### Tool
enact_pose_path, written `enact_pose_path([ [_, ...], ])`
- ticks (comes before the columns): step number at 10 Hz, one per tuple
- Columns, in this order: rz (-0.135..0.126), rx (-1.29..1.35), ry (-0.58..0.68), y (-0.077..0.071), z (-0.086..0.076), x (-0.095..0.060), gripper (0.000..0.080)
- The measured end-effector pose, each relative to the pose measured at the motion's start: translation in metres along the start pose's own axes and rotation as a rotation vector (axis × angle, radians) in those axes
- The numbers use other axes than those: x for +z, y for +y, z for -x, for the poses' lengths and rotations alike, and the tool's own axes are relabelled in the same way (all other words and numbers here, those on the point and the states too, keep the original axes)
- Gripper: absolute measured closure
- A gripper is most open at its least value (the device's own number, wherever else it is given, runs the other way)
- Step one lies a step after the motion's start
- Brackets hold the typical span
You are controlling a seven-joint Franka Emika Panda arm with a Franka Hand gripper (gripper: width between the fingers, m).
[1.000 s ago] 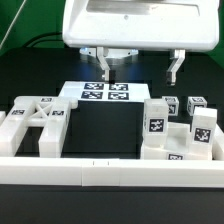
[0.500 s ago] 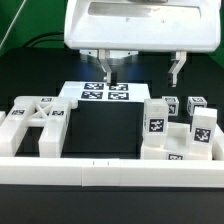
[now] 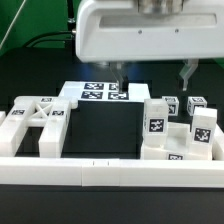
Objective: Assemble chair
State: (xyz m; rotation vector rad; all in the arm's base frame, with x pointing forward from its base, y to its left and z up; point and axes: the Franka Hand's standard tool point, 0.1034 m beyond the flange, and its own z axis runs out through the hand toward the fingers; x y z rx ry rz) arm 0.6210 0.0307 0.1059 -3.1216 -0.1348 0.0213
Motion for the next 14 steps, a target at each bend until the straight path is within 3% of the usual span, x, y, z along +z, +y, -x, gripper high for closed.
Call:
enact_pose_path([
  [5,0.007,0.000,-0.015,-0.002,0.004,0.019,0.0151],
  [7,0.007,-0.004,-0.017,-0.005,0.004,0.020,0.0417],
  [8,0.009,-0.010,-0.012,-0.007,0.003,0.021,0.0417],
  [9,0.016,-0.016,0.006,-0.010,-0.001,0.021,0.0515],
  [14,0.009,0.199,0.008,-0.010,0.000,0.021,0.0515],
])
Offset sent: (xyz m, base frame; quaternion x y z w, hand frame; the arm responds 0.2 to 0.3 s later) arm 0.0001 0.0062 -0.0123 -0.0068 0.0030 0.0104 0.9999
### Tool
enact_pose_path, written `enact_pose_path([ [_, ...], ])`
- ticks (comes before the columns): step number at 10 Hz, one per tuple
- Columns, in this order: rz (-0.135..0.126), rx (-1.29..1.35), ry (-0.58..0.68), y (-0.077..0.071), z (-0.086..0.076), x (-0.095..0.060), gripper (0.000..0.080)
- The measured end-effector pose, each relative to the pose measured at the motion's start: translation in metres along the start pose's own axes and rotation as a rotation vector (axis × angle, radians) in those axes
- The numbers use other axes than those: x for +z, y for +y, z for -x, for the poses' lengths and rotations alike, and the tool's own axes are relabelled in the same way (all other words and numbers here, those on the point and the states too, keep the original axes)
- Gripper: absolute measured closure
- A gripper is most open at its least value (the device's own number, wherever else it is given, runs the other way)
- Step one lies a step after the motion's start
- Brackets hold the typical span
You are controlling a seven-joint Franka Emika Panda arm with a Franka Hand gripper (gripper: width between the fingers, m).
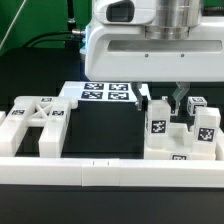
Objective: Assemble chair
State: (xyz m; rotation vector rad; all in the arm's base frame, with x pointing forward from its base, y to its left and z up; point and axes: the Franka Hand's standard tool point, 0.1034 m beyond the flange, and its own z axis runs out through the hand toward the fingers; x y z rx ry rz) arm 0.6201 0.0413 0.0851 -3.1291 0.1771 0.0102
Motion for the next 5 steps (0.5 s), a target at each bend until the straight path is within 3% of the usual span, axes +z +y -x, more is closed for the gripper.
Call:
enact_pose_path([
  [5,-0.039,0.570,-0.005,-0.0061,0.0001,0.0011,0.0515],
])
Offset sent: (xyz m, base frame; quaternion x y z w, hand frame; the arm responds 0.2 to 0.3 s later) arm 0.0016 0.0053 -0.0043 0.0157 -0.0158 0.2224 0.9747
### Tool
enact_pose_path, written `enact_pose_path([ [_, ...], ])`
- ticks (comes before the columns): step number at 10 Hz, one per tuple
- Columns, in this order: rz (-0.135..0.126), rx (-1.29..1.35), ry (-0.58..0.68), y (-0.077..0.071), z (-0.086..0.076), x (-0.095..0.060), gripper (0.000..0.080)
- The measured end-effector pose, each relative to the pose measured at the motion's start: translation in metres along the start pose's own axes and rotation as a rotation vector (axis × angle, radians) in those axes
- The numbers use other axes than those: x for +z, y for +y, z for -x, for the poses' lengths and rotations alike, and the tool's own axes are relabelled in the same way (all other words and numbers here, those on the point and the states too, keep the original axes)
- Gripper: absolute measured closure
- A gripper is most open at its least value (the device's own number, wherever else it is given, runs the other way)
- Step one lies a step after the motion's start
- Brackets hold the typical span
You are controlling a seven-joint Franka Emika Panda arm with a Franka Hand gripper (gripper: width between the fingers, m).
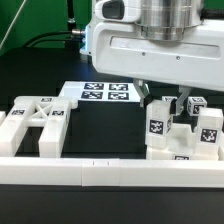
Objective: Assemble chair
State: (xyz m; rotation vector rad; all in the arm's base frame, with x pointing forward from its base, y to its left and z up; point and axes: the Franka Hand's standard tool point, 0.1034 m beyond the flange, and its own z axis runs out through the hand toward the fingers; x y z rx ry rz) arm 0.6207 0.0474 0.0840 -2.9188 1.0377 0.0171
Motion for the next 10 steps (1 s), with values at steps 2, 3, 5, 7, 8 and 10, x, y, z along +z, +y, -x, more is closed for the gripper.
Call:
enact_pose_path([
  [2,-0.008,0.219,-0.007,-0.0017,0.0010,0.0006,0.0514],
  [3,-0.008,0.311,-0.001,-0.0058,0.0026,0.0011,0.0514],
  [5,-0.014,0.356,0.001,-0.0072,0.0025,0.0010,0.0514],
  [7,-0.006,0.241,-0.007,-0.0070,0.0042,0.0010,0.0415],
  [8,-0.006,0.154,-0.004,-0.0070,0.0038,0.0009,0.0234],
  [10,-0.006,-0.112,-0.003,-0.0064,0.0039,0.0016,0.0155],
])
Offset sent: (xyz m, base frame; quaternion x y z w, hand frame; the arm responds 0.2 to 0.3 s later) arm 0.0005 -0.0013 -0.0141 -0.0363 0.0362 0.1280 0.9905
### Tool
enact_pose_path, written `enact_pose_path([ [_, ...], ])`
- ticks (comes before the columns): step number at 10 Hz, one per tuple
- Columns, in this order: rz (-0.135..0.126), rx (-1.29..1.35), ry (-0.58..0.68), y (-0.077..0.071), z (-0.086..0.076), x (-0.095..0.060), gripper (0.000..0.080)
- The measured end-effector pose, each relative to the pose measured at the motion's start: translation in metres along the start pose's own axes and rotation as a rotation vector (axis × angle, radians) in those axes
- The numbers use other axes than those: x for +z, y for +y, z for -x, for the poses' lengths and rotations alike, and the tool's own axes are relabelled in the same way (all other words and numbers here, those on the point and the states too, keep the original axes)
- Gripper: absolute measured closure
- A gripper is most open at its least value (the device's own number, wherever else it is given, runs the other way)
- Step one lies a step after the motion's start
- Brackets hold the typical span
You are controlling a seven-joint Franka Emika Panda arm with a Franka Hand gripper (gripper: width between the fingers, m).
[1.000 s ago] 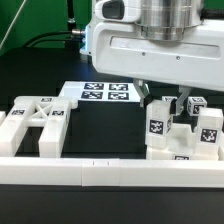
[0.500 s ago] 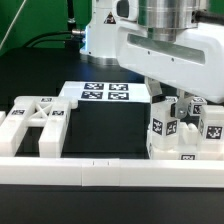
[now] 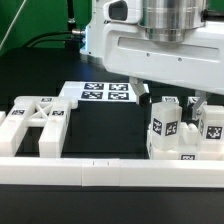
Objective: Assemble chair
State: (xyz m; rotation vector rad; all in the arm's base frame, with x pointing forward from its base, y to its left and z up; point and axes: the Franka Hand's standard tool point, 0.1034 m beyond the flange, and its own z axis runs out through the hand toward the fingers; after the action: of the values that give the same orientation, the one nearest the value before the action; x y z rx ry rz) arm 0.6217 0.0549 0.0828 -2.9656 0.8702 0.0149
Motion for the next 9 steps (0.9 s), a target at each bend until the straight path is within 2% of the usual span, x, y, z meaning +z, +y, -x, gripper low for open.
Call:
enact_pose_path([
  [5,0.003,-0.366,-0.001,0.0010,0.0004,0.0008,0.0151],
  [9,0.029,-0.794,-0.005,0.0023,-0.0004,0.0060,0.0151],
])
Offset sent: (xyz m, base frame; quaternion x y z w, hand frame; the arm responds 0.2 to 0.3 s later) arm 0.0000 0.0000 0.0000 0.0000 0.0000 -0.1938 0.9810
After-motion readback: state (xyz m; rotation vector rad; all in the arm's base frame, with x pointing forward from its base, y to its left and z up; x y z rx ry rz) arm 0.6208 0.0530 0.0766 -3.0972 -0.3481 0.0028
